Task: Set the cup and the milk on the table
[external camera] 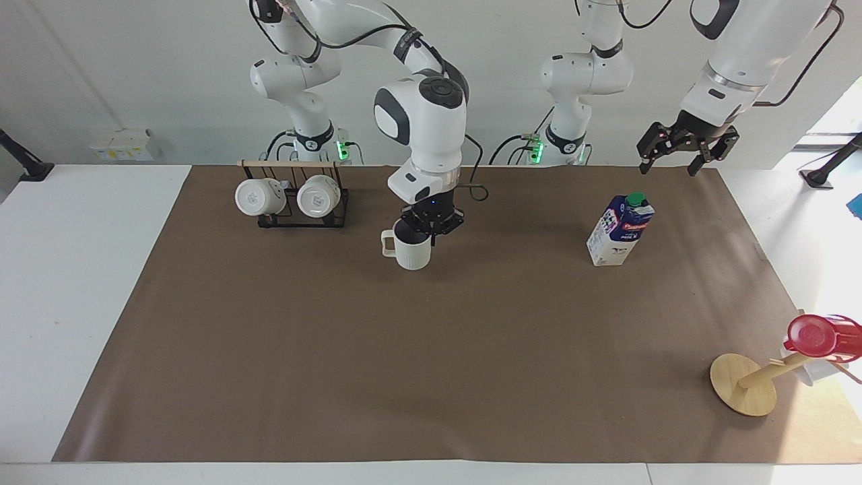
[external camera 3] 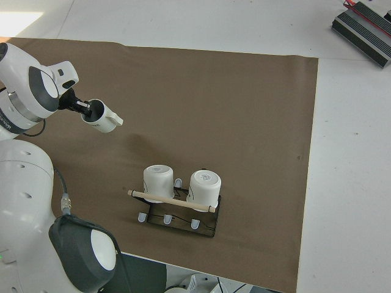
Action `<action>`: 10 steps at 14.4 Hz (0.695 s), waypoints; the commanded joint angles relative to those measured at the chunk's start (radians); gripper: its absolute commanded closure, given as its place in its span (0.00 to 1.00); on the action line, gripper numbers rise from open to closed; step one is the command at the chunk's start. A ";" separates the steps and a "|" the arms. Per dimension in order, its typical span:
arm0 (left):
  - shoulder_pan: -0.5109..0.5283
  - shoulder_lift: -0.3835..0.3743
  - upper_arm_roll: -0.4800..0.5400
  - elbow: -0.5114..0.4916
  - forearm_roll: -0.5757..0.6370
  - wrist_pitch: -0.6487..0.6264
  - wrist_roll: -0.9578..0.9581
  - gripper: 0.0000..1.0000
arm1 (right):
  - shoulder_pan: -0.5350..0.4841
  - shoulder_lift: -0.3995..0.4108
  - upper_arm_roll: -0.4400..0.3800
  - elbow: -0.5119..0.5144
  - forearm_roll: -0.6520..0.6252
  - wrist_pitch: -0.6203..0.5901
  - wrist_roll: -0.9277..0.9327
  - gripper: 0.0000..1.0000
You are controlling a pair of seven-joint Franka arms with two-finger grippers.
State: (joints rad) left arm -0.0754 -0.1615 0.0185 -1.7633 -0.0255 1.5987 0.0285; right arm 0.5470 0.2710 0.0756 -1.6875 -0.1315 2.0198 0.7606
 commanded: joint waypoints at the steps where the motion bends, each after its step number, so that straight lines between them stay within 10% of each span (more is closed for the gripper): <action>1: 0.019 -0.024 -0.008 -0.033 -0.005 0.004 -0.002 0.00 | -0.007 0.000 0.004 0.008 -0.017 0.000 0.023 1.00; 10: 0.019 -0.064 -0.008 -0.156 -0.005 0.066 0.005 0.00 | 0.077 0.099 0.004 0.086 -0.043 -0.004 0.140 1.00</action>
State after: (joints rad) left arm -0.0700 -0.1840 0.0180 -1.8585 -0.0255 1.6262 0.0285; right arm 0.6292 0.3481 0.0761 -1.6313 -0.1453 2.0211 0.8707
